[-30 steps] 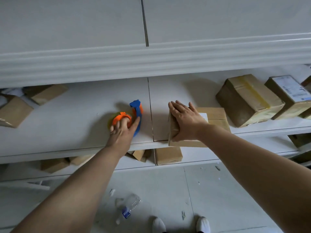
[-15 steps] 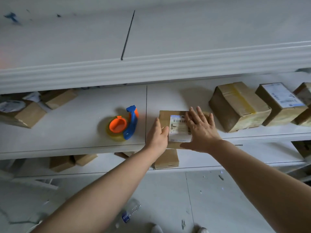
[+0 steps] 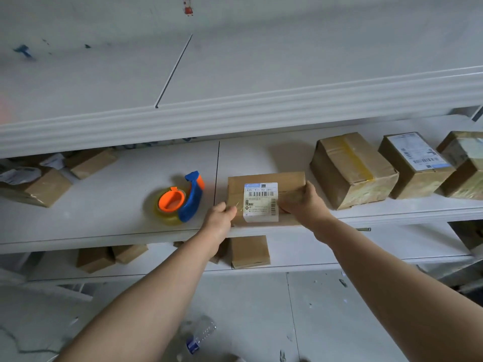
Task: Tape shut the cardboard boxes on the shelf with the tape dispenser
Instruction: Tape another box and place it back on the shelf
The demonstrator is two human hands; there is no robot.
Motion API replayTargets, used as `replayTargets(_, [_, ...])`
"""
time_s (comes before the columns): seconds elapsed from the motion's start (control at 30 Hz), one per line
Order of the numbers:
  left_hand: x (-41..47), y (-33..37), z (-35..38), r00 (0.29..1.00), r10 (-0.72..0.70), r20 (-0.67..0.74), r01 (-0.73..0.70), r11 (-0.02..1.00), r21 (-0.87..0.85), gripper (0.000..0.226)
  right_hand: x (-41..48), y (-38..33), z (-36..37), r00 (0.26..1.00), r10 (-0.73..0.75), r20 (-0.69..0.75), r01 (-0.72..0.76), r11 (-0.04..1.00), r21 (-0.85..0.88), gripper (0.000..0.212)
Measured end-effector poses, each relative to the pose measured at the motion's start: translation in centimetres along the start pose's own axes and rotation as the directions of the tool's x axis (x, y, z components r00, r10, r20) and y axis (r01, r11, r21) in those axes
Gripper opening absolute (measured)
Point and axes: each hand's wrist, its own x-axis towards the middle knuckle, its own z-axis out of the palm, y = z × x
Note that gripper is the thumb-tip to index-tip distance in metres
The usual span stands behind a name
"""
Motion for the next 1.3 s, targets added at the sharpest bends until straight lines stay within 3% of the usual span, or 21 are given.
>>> replayTargets(0.07, [-0.5, 0.3, -0.5, 0.986, 0.127, -0.106, -0.119, 0.99, 0.08, 0.02, 0.2, -0.3, -0.1, 0.996, -0.093, 0.001, 0.091, 0.985, 0.146, 0.065])
replayTargets(0.13, [-0.7, 0.4, -0.7, 0.957, 0.198, -0.211, -0.153, 0.965, 0.213, 0.021, 0.6, -0.7, -0.2, 0.998, -0.064, -0.005, 0.063, 0.967, 0.247, 0.064])
replayTargets(0.2, [-0.8, 0.0, -0.4, 0.943, 0.206, -0.261, -0.092, 0.916, 0.391, 0.017, 0.6, -0.4, -0.2, 1.0, 0.016, 0.026, -0.022, 0.959, 0.284, 0.06])
replayTargets(0.27, [-1.2, 0.0, 0.0, 0.963, 0.119, -0.241, 0.01, 0.881, 0.474, 0.022, 0.6, 0.4, 0.0, 0.997, 0.057, 0.046, -0.067, 0.968, 0.243, 0.055])
replayTargets(0.3, [-1.2, 0.0, 0.1, 0.975, 0.044, -0.217, 0.055, 0.902, 0.428, 0.022, 0.6, 0.7, 0.0, 0.996, 0.073, 0.053, -0.083, 0.971, 0.224, 0.053])
replayTargets(0.37, [-1.8, 1.0, 0.0, 0.986, -0.139, -0.097, 0.152, 0.979, 0.138, 0.016, 0.9, 1.1, -0.1, 0.985, 0.127, 0.114, -0.151, 0.957, 0.247, 0.051])
replayTargets(0.43, [-2.1, 1.9, -0.1, 0.96, -0.278, 0.043, 0.28, 0.957, -0.07, 0.034, 1.4, 1.5, -0.4, 0.961, 0.201, 0.188, -0.246, 0.934, 0.26, 0.048])
replayTargets(0.47, [-1.7, 1.8, -0.1, 0.944, -0.32, 0.076, 0.325, 0.944, -0.056, 0.05, 1.6, 1.8, -0.5, 0.952, 0.226, 0.204, -0.27, 0.938, 0.218, 0.046])
replayTargets(0.53, [-0.9, 1.1, 0.4, 0.949, -0.316, -0.003, 0.315, 0.944, 0.098, 0.069, 1.6, 2.4, -0.1, 0.941, 0.246, 0.233, -0.285, 0.946, 0.152, 0.041])
replayTargets(0.6, [-0.4, 0.4, 0.9, 0.962, -0.244, -0.122, 0.263, 0.948, 0.179, 0.065, 1.5, 2.8, 0.2, 0.933, 0.249, 0.262, -0.3, 0.937, 0.179, 0.035])
replayTargets(0.7, [-0.5, 0.3, 0.9, 0.954, -0.281, -0.103, 0.292, 0.95, 0.114, 0.063, 1.9, 2.9, -0.4, 0.92, 0.249, 0.303, -0.315, 0.929, 0.195, 0.028])
replayTargets(0.77, [-0.6, 0.2, 0.4, 0.957, -0.283, -0.07, 0.286, 0.957, 0.048, 0.062, 2.2, 3.2, -0.8, 0.929, 0.213, 0.302, -0.289, 0.929, 0.233, 0.035])
replayTargets(0.83, [-0.9, 0.7, -0.2, 0.985, -0.156, -0.078, 0.154, 0.988, -0.03, 0.047, 2.3, 3.2, -0.8, 0.955, 0.138, 0.261, -0.224, 0.916, 0.334, 0.051])
replayTargets(0.93, [-0.9, 1.0, -1.3, 0.987, -0.027, -0.16, 0.038, 0.997, 0.067, 0.056, 2.0, 2.6, -1.2, 0.965, 0.115, 0.236, -0.212, 0.871, 0.443, 0.061])
replayTargets(1.03, [-2.3, 1.3, -1.8, 0.984, -0.122, -0.131, 0.128, 0.991, 0.036, 0.058, 1.8, 2.5, -1.8, 0.924, 0.142, 0.355, -0.316, 0.807, 0.499, 0.066])
replayTargets(1.1, [-3.3, 1.2, -1.9, 0.972, -0.235, 0.028, 0.236, 0.97, -0.066, 0.058, 1.6, 2.6, -1.9, 0.9, 0.177, 0.398, -0.378, 0.771, 0.513, 0.048])
replayTargets(1.17, [-3.6, 1.1, -1.6, 0.945, -0.277, 0.172, 0.297, 0.949, -0.103, 0.054, 1.2, 2.5, -1.6, 0.889, 0.209, 0.407, -0.392, 0.805, 0.445, 0.037])
replayTargets(1.3, [-2.5, 0.9, -0.6, 0.955, -0.292, -0.05, 0.286, 0.953, -0.096, 0.07, 0.8, 1.3, -0.6, 0.899, 0.232, 0.372, -0.363, 0.869, 0.337, 0.045])
